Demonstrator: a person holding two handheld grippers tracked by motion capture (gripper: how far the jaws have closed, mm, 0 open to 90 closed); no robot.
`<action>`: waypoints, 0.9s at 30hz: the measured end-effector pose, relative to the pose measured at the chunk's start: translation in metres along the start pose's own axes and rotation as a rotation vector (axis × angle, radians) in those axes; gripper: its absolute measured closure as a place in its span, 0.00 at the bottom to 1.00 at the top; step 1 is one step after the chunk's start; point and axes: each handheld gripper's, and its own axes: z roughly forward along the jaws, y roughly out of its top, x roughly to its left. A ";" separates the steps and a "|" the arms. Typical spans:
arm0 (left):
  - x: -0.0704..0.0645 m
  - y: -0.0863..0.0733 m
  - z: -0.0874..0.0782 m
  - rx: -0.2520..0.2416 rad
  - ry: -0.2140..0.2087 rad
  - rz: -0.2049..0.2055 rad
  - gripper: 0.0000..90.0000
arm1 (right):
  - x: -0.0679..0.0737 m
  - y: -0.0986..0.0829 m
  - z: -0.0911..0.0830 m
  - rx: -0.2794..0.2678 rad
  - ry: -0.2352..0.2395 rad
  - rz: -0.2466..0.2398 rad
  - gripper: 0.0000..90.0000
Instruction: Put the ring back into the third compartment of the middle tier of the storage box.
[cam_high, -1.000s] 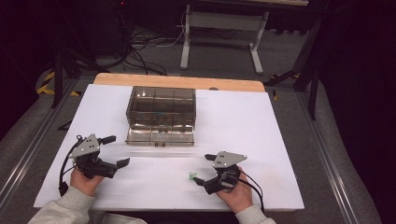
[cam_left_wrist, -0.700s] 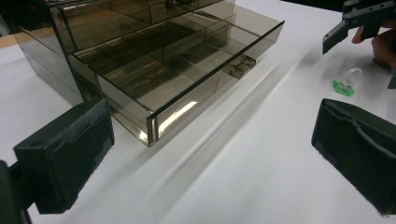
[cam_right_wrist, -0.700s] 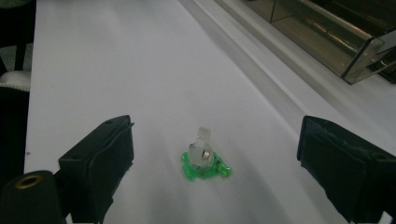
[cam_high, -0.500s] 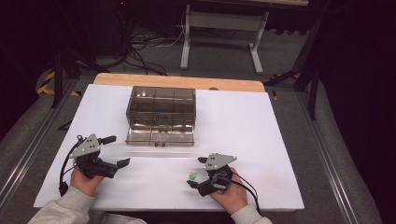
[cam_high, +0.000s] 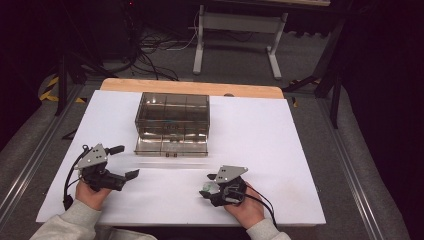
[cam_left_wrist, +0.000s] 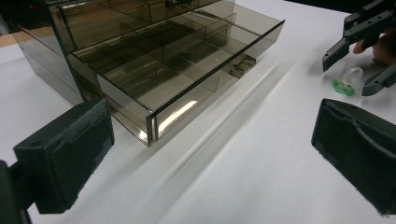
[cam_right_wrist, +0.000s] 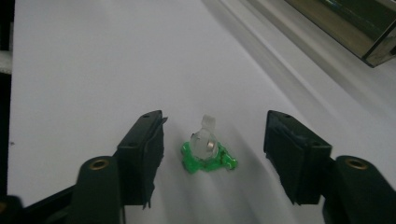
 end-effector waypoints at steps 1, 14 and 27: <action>0.000 0.000 0.000 0.000 0.000 0.000 0.00 | 0.001 0.000 0.001 0.005 -0.015 -0.015 0.52; 0.000 0.000 0.000 -0.001 -0.002 0.000 0.00 | 0.001 0.000 0.002 0.028 0.017 -0.010 0.74; 0.000 0.000 0.000 -0.001 -0.001 0.001 0.00 | 0.002 0.000 -0.001 0.019 0.000 -0.011 0.83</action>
